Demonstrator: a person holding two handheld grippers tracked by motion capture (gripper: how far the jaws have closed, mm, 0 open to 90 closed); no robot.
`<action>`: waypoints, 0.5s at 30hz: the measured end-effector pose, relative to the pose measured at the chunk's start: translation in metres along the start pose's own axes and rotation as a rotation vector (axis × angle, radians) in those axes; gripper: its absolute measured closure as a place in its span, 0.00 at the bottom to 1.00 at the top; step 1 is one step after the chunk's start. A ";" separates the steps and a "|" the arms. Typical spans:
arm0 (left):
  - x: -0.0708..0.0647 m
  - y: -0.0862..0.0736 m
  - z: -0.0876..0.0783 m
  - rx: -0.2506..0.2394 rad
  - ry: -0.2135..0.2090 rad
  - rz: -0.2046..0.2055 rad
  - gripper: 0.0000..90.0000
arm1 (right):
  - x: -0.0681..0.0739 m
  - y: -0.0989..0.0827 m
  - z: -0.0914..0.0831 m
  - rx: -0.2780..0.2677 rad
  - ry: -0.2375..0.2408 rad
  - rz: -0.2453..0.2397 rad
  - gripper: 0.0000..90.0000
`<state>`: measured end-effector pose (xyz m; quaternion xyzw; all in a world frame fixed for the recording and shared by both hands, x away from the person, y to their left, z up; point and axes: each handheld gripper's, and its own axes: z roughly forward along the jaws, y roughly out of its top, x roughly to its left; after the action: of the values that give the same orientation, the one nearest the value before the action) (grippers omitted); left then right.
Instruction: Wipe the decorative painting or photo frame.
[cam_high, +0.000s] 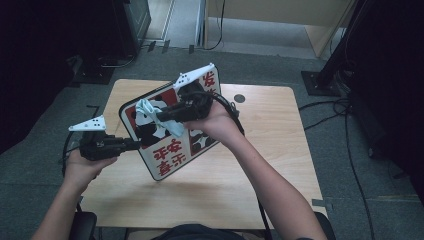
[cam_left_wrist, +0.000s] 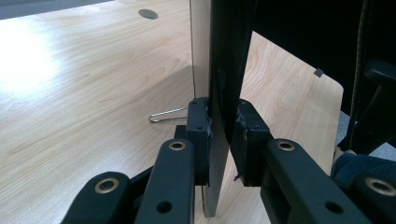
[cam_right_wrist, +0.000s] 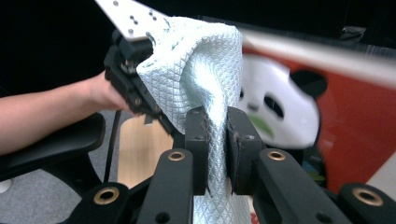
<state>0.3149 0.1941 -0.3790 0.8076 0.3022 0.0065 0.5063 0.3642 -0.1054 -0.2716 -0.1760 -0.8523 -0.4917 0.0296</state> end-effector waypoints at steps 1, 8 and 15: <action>0.000 0.000 0.000 0.000 0.000 0.000 0.87 | 0.000 0.005 0.000 0.000 -0.001 -0.012 0.90; -0.001 0.000 0.000 0.002 0.002 0.003 0.87 | 0.000 0.047 0.003 0.001 -0.019 -0.045 0.90; 0.000 0.000 0.000 0.001 0.003 0.010 0.87 | 0.003 0.088 0.024 0.035 -0.050 -0.077 0.90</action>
<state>0.3146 0.1941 -0.3788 0.8094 0.2990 0.0098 0.5053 0.3928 -0.0447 -0.2104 -0.1548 -0.8673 -0.4730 -0.0077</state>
